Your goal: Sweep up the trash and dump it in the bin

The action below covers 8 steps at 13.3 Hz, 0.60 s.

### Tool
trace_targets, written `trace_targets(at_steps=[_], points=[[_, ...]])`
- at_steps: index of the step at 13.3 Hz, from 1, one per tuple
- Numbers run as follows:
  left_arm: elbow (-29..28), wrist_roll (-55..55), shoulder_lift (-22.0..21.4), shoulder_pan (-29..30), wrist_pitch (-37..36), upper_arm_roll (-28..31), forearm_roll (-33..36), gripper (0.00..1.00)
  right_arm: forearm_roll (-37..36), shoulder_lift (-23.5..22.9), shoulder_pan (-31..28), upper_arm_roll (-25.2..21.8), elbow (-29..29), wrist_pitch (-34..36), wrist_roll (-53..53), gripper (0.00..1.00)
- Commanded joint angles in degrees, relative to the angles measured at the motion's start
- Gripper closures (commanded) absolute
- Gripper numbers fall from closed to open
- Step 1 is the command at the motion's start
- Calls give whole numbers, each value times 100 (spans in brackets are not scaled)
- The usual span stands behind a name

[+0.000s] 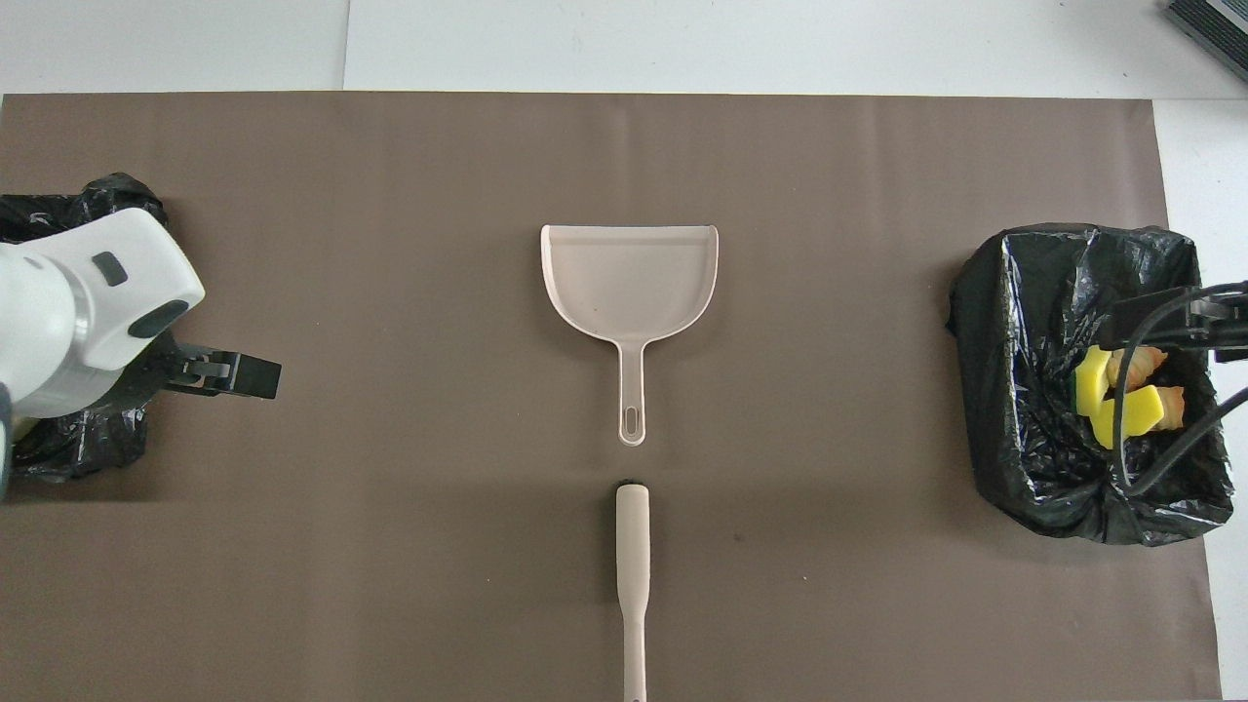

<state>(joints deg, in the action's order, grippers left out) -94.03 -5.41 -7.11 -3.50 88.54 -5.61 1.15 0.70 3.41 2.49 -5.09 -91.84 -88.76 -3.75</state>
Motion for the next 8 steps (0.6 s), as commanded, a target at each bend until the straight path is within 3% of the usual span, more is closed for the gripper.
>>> trace_targets(at_steps=[1, 3, 8], points=[[1121, -355, 507, 323, -835, -28, -44, 0, -44, 107, -56, 17, -167, -71, 182, 0], [1597, -355, 727, 332, -1135, -19, -53, 0, -53, 107, -65, 17, -168, -123, 199, 0], [1353, -241, 517, 324, -1040, -2, -44, 0, -53, 107, -47, 17, -168, -185, 199, 0]])
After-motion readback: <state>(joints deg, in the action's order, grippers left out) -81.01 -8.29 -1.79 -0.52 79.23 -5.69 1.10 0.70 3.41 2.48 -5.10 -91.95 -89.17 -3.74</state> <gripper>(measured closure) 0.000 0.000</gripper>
